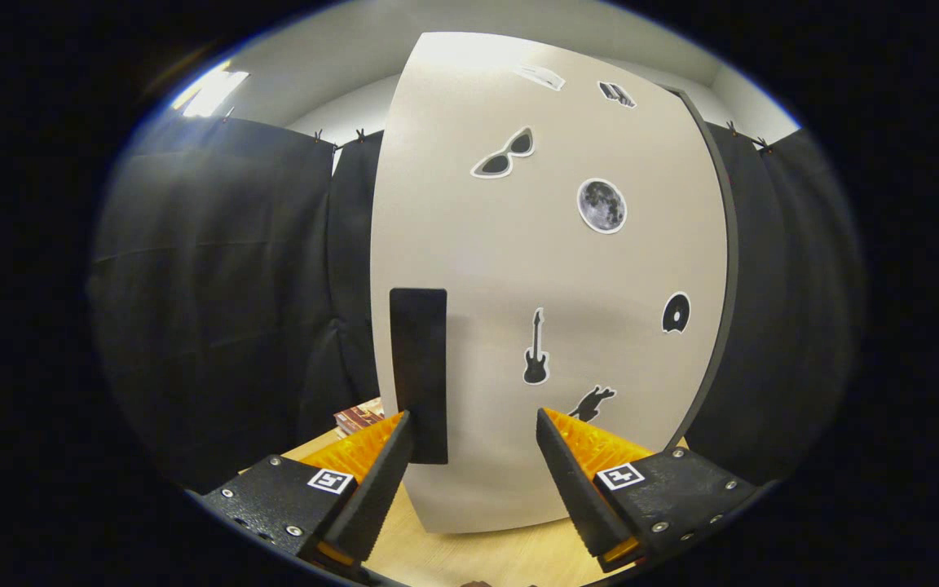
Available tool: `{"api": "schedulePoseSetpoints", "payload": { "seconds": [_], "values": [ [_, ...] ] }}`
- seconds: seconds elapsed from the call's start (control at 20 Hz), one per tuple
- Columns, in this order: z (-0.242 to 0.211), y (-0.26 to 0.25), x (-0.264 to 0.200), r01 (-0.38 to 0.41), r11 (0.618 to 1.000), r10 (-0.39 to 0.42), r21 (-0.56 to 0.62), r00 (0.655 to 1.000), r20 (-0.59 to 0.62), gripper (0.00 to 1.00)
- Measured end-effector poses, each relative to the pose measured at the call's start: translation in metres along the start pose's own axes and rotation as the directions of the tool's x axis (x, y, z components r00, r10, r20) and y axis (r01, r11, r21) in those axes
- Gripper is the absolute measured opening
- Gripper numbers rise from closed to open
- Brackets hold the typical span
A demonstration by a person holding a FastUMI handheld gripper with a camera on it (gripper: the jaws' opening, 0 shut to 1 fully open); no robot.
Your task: Open the shoe cabinet door, grab the shoes and put them into the shoe cabinet, then close the shoe cabinet door.
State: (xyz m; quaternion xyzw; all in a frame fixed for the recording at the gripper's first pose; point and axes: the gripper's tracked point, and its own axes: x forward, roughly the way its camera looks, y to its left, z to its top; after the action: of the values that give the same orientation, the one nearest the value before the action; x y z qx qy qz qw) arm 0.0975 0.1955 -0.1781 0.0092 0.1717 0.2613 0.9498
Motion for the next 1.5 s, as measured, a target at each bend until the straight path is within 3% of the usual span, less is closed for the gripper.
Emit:
{"api": "schedulePoseSetpoints", "payload": {
  "seconds": [0.8,1.5],
  "values": [
    [0.014,-0.003,-0.003,0.04,0.999,-0.04,0.007,0.999,0.036,0.96],
    [0.059,-0.064,-0.121,0.261,0.965,-0.263,0.039,0.956,0.128,0.95]
  ]
}}
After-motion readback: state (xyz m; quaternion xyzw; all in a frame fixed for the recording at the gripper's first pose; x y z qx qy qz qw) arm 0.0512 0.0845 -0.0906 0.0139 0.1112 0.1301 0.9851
